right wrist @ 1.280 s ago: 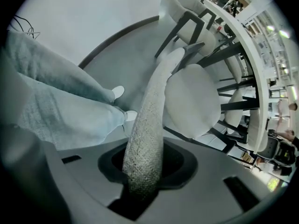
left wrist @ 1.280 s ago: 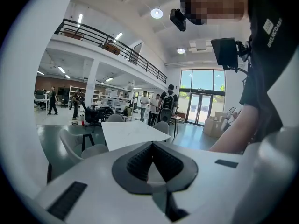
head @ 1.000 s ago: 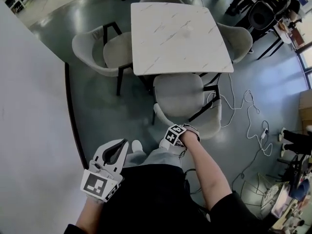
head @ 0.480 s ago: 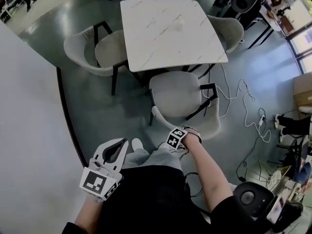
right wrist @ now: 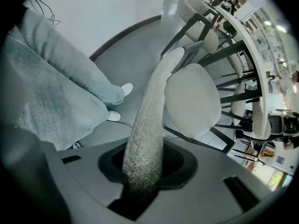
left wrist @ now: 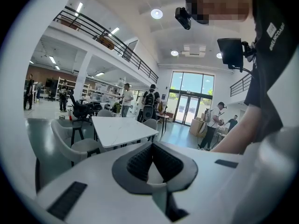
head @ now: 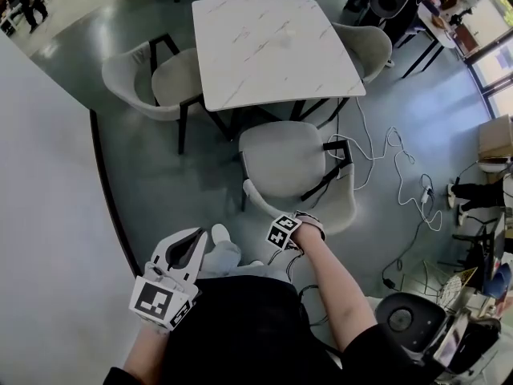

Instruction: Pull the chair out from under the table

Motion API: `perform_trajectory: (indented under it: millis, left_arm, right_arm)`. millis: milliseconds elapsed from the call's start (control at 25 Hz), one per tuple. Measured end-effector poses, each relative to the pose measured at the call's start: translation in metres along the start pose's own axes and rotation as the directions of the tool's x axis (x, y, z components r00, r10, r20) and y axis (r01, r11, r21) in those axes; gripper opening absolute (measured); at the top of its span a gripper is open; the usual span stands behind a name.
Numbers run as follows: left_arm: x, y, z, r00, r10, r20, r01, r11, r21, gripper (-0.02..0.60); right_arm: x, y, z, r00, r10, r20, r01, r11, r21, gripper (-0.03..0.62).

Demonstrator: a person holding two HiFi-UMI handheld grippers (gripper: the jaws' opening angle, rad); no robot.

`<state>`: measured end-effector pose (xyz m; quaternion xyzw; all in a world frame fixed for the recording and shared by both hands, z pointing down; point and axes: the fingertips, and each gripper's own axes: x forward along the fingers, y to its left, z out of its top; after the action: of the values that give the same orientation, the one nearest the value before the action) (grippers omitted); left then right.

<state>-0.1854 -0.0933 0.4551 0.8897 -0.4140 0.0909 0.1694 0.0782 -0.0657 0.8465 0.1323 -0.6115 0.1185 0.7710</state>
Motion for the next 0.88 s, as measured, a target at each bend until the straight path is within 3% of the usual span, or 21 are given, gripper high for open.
perform_trajectory:
  millis: [880]
  left_arm:
    - [-0.056, -0.105, -0.029, 0.999, 0.005, -0.034, -0.004, 1.000, 0.012, -0.002]
  right_arm:
    - [0.008, 0.108, -0.083, 1.000, 0.015, -0.007, -0.015, 1.000, -0.022, 0.110]
